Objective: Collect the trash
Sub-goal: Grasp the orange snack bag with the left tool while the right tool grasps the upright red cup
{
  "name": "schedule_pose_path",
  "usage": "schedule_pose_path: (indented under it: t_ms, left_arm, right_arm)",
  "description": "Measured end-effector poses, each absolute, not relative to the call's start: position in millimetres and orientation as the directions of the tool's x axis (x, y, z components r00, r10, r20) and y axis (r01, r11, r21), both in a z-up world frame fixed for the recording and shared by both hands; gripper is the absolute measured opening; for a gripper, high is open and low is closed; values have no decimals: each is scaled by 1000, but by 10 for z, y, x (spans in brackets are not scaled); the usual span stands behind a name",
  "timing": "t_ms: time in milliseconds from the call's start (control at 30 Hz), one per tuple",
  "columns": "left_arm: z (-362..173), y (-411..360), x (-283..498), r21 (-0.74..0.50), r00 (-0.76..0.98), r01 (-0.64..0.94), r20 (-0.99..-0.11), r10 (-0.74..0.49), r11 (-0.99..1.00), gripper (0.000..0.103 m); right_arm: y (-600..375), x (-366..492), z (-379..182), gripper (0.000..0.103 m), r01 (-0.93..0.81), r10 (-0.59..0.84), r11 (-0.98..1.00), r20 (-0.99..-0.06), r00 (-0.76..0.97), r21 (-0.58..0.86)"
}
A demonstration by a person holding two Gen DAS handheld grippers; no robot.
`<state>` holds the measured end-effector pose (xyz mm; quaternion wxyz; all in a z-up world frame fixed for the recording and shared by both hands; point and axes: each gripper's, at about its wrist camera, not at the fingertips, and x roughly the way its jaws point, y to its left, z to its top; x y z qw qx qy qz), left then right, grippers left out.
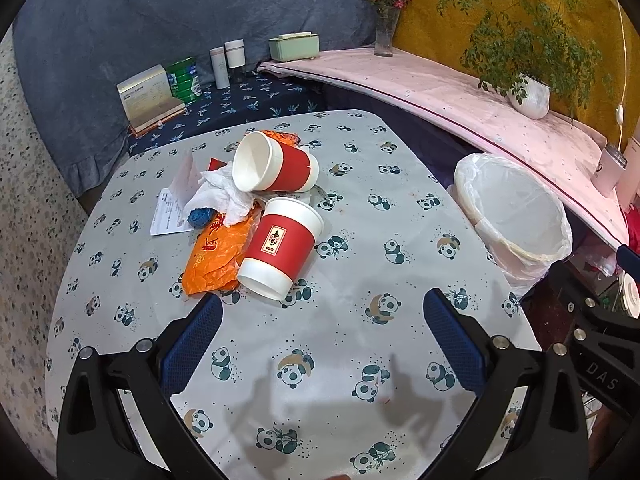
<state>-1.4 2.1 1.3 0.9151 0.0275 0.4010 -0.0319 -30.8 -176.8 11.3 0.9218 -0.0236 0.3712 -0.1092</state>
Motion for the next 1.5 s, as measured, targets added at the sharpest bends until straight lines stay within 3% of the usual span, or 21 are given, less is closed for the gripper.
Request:
schedule_pose_path:
  t_ms: [333,933,1233,1400,1500]
  left_arm:
    - [-16,389,104,16,690,9,-723,6,1000,96]
    - [-303,1585,496,-42,630,-192,-772,90,980,96]
    - [-430,1759,713,-59,622,-170,-781,61,984,96]
    - [-503,1803,839,-87,614,-171,-788,37,981,96]
    - [-558,1849,913,-112,601,-177,-799,17,978,96]
  right_arm:
    - [-1593,-202,109,96,174,-200,979,-677,708,-107]
    - [-430,501,-209,96,-27,38,999,-731,682,27]
    - [-75,905,-580,79,-63,120,993,-787,605,103]
    - [-57,1030,-726,76,-68,226,971,-787,574,229]
    - [-65,1074,-786,68,-73,290,951,-789,541,300]
